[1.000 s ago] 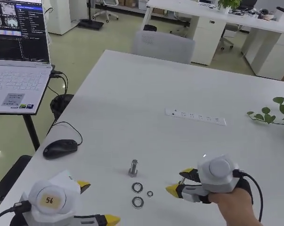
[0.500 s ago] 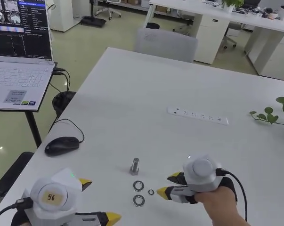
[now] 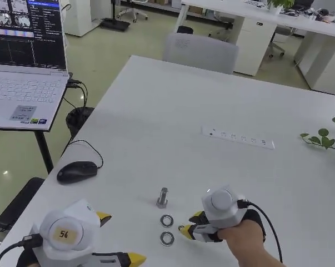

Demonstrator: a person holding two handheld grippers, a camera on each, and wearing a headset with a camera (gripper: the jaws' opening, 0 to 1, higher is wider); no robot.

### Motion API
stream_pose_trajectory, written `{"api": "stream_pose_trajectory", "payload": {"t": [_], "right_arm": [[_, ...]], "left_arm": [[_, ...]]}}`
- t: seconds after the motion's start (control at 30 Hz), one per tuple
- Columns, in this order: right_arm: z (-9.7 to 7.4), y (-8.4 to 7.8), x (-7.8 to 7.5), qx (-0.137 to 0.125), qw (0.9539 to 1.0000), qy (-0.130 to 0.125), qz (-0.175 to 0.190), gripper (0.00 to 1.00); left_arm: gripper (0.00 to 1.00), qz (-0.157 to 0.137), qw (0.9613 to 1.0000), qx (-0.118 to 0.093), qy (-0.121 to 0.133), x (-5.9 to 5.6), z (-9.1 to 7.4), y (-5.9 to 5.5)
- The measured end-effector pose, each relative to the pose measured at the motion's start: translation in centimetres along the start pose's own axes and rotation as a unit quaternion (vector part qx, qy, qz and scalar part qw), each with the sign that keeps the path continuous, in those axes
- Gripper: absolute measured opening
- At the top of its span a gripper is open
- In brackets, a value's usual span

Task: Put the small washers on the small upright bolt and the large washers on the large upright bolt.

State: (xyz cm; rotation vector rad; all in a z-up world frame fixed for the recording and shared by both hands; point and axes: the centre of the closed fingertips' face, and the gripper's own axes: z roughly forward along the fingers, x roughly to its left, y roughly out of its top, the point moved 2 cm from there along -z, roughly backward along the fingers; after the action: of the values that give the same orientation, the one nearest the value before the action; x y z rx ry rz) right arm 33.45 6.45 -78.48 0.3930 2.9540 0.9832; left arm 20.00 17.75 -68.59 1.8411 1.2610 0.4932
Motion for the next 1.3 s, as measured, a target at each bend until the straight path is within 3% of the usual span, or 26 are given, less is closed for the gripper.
{"api": "stream_pose_trajectory", "payload": {"t": [0.4, 0.63, 1.07, 1.3], "right_arm": [[1.9, -1.1, -0.1, 0.039, 0.9991, 0.008, -0.016, 0.22], [1.9, -1.0, -0.4, 0.042, 0.9985, 0.002, -0.035, 0.19], [2.3, -0.8, -0.3, 0.114, 0.9861, 0.013, -0.12, 0.19], [2.3, -0.8, -0.2, 0.128, 0.9826, 0.019, -0.133, 0.15]], "left_arm": [[0.69, -0.004, 1.0, 0.0, 0.007, 0.6, -0.4, 0.0], [0.69, -0.004, 1.0, 0.002, 0.006, 0.6, -0.3, -0.2], [0.69, 0.0, 1.0, -0.001, -0.004, -0.1, 0.5, 0.3], [0.69, -0.001, 1.0, -0.001, -0.004, -0.1, 0.5, 0.2]]}}
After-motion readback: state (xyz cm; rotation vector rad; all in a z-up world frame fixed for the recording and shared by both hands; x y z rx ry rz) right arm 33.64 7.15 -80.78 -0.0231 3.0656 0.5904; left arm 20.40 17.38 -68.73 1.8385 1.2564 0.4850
